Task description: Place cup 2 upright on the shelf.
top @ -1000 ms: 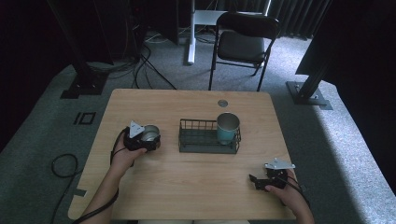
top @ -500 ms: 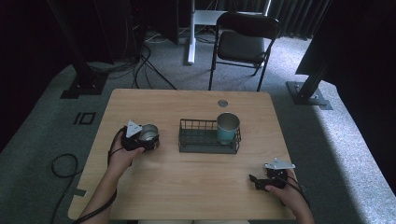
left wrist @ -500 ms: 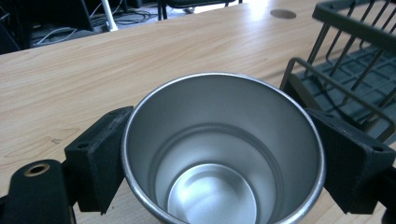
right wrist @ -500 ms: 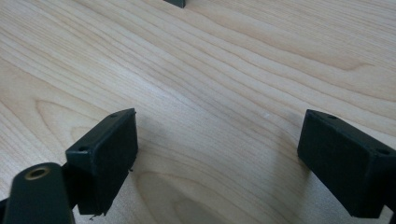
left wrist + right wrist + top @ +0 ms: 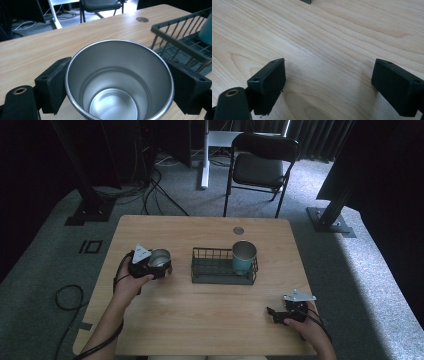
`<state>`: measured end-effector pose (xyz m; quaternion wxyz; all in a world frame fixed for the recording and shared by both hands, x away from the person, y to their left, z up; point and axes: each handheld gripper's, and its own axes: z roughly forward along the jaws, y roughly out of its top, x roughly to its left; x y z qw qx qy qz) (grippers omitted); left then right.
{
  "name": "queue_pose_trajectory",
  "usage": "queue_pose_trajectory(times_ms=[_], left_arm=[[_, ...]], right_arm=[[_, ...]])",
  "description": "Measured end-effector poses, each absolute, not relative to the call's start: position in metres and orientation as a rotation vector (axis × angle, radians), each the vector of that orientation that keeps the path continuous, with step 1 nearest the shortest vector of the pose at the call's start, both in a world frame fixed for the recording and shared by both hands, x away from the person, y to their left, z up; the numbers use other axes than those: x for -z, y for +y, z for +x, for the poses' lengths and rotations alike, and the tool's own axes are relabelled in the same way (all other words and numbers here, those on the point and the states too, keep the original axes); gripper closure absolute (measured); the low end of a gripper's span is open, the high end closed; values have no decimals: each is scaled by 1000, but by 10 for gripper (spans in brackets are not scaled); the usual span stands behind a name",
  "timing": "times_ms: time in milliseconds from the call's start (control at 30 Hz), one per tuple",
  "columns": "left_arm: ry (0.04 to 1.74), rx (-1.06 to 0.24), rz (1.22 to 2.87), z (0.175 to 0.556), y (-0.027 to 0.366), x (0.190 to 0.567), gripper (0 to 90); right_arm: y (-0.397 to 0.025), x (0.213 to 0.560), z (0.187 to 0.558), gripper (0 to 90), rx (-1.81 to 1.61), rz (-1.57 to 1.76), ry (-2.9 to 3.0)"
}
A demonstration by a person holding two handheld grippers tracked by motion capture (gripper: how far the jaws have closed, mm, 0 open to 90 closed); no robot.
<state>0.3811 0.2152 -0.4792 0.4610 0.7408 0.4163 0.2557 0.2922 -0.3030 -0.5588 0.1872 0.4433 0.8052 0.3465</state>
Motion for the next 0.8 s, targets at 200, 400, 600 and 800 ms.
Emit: queue_pose_trajectory(times_ms=[200,400,600,800], left_arm=[[995,-639,1821,382,211,466,140],[961,-634,1818,384,205,454,140],[927,-627,1815,385,199,439,140],[888,-634,1821,387,189,426,140]], right_arm=[[-303,559,292,118,-975,1248,2266],[-303,559,292,118,-975,1248,2267],[-303,559,292,118,-975,1248,2266],[-303,559,292,118,-975,1248,2267]])
